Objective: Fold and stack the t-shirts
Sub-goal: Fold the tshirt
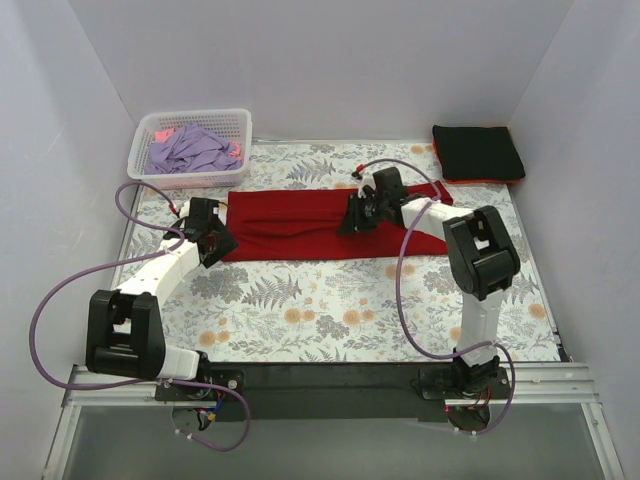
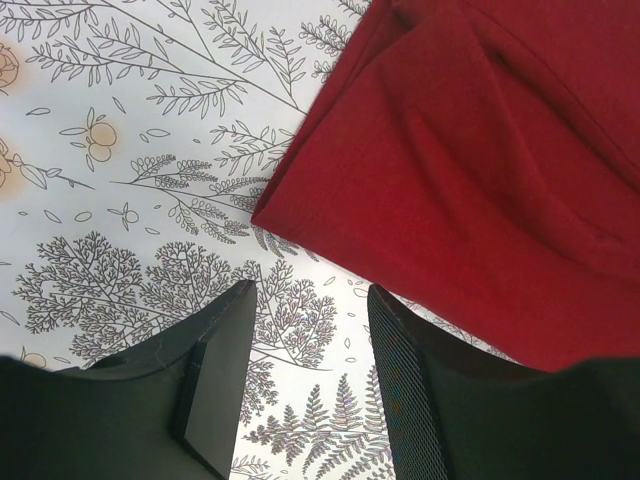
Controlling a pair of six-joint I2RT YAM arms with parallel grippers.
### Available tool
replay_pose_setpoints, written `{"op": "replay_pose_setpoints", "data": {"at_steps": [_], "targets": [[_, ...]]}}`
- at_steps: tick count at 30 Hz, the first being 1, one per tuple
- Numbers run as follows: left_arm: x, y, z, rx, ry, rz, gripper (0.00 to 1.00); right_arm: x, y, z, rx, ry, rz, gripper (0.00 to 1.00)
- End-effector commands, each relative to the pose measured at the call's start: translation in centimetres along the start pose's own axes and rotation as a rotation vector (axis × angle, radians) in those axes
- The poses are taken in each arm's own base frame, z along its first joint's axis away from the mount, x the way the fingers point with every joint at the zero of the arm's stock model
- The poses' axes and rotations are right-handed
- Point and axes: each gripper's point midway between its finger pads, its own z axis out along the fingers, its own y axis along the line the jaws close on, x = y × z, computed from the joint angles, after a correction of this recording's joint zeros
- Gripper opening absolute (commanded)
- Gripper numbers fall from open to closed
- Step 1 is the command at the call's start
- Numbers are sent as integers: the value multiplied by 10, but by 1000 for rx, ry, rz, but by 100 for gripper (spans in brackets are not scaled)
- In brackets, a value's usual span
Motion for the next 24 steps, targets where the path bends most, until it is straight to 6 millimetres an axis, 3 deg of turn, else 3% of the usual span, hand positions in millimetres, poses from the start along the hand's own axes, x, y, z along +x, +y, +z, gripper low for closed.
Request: {"op": "replay_pose_setpoints", "data": {"at_steps": [1,7,10,15,18,21,22,24], "targets": [[-11,-5,-7,13,-41,-4,47,-17,39,18,-179,-18,-40,28],[-9,-4,-6,12,-36,2,47,-23,39,55,-223,1,-11,28],[-8,-3,-6,8,-35,2,47,-33,26,70,-185,-18,-5,28],[-7,-3,-5,9,-31,3,47,-59,2,76,-105,-86,19,29],[-5,-3,-3,9,-21,-1,47,-76,-5,64,-83,-127,28,30],[-3,-3,-2,3,-12,-14,49,-90,-10,34,-49,-185,31,32],[-4,-2,-1,1,-13,-23,50,-86,-9,17,-34,-195,36,32],[-8,0,-1,-3,-21,-59,52,-85,-25,-9,12,-229,64,34]]}}
